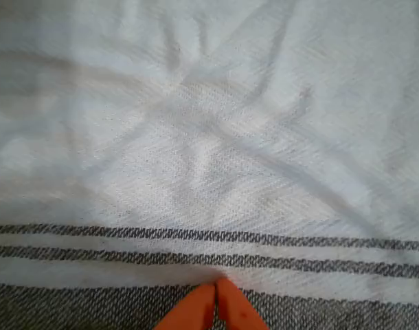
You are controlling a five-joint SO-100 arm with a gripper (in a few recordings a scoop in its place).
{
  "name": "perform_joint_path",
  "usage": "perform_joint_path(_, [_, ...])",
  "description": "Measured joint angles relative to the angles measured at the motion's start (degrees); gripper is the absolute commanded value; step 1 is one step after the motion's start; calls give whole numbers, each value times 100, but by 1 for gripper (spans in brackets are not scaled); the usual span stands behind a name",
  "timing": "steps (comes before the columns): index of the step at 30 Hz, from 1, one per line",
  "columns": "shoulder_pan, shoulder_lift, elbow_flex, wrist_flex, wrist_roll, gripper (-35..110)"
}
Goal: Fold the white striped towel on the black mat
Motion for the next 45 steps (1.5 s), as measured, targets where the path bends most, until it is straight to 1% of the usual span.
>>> perform_joint_path(6, [149,0,0,0,9,0])
perform_joint_path(45, [70,0,0,0,9,0])
